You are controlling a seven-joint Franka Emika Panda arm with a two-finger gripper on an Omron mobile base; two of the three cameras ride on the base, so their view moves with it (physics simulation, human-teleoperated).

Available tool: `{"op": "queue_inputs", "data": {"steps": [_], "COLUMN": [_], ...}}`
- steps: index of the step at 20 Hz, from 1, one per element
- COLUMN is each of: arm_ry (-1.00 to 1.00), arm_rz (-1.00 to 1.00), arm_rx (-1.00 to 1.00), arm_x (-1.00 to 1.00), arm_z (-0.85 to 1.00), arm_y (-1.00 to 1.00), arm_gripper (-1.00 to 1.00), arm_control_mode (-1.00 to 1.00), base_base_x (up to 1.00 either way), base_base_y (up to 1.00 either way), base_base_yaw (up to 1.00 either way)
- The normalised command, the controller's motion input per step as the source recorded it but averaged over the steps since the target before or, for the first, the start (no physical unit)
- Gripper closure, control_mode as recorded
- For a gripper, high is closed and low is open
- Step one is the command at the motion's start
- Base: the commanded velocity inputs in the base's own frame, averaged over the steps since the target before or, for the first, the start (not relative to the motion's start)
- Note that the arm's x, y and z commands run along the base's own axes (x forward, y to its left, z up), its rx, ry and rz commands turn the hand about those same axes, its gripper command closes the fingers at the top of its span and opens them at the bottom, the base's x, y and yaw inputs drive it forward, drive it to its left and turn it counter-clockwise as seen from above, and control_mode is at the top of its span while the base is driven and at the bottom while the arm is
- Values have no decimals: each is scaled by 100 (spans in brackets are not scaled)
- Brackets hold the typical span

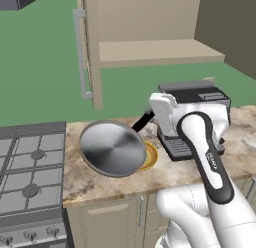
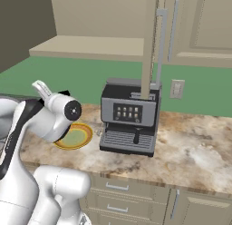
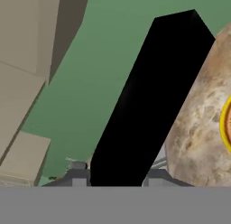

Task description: Pick the pan from the cabinet and place it on the stove. Then turn on the stove burner for the pan.

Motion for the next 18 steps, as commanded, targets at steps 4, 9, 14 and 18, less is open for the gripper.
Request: {"op": "queue_inputs", "data": {"steps": [4, 9, 14, 18], "arm_ry": [0, 0, 1, 3], "arm_rz": [8, 7, 3, 0], "arm_rx": [0, 0, 0, 0], "arm_x": [0, 0, 0, 1], "arm_z": [-25, -25, -21, -26], "arm_y": [30, 32, 40, 61], "arm_gripper": [100, 100, 100, 100], "arm_control_mode": [-100, -100, -100, -100], "base_base_x": [0, 0, 0, 0], "base_base_y": [0, 0, 0, 0], "base_base_yaw": [0, 0, 0, 0]}}
